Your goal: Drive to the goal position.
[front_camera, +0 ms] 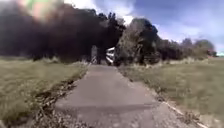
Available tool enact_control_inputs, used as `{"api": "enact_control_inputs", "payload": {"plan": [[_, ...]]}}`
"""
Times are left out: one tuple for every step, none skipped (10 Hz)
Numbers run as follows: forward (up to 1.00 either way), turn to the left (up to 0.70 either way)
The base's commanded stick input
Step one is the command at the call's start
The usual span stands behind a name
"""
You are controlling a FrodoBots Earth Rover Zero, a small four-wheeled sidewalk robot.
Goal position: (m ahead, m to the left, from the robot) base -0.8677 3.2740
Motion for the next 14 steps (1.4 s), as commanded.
{"api": "enact_control_inputs", "payload": {"plan": [[1.0, -0.4], [1.0, -0.25], [1.0, 0.0], [1.0, 0.0], [1.0, 0.0], [1.0, 0.0], [1.0, 0.03], [0.94, 0.38], [0.77, 0.4], [0.4, 0.6], [0.15, 0.83], [0.0, 1.0], [0.0, 1.0], [0.0, 0.55]]}}
